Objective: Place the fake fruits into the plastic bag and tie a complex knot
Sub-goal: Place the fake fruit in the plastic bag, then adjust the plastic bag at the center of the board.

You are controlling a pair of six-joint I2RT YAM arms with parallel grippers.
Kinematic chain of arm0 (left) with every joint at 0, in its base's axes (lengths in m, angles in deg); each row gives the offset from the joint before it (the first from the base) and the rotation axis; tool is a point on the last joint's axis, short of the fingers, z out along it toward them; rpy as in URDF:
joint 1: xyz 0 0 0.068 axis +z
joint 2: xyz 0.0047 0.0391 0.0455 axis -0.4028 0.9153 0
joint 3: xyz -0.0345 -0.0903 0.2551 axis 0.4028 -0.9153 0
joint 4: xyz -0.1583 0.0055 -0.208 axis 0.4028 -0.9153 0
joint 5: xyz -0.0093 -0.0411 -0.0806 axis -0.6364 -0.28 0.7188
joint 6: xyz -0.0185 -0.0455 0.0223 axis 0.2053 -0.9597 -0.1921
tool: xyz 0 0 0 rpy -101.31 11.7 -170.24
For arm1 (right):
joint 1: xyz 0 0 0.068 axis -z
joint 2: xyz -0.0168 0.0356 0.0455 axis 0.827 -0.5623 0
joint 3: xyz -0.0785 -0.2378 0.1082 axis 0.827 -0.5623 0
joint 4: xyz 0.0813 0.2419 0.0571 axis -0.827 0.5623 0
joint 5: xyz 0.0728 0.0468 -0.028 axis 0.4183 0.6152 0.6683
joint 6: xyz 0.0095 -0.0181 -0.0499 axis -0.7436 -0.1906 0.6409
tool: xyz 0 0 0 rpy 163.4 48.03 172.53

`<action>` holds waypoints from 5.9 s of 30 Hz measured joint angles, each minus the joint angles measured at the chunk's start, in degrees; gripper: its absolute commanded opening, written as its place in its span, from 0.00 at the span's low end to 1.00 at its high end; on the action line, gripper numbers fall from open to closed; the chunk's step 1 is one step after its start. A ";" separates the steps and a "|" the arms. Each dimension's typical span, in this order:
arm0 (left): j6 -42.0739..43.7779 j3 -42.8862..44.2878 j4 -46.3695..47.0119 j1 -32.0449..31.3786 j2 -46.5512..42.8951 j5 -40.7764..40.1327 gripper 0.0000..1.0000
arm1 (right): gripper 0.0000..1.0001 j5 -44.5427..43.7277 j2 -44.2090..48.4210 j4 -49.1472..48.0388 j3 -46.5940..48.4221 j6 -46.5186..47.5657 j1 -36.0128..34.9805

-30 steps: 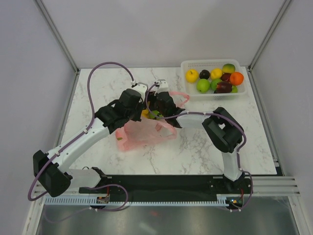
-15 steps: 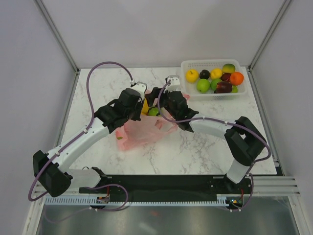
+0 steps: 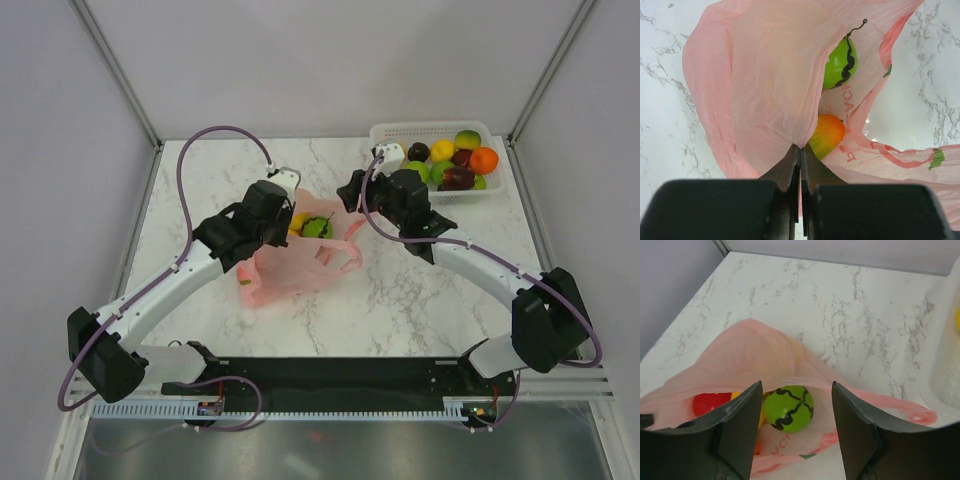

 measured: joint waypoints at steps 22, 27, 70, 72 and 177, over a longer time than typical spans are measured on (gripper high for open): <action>0.02 0.00 0.00 0.02 0.00 0.37 0.02 | 0.60 -5.18 -3.50 12.92 -1.73 16.81 7.91; 0.02 0.00 0.00 0.00 0.00 1.09 0.02 | 0.63 -7.56 -8.24 13.27 1.07 20.41 7.91; 0.02 0.00 0.02 0.02 0.00 1.75 0.02 | 0.63 -11.78 -7.82 12.11 1.64 27.52 4.09; 0.02 0.00 0.02 0.02 0.00 1.75 0.02 | 0.63 -11.76 -7.87 12.17 1.64 27.58 4.09; -51.60 7.39 -5.66 -26.21 -3.69 -8.39 0.93 | 0.49 -7.37 19.02 17.99 -13.20 -1.79 14.69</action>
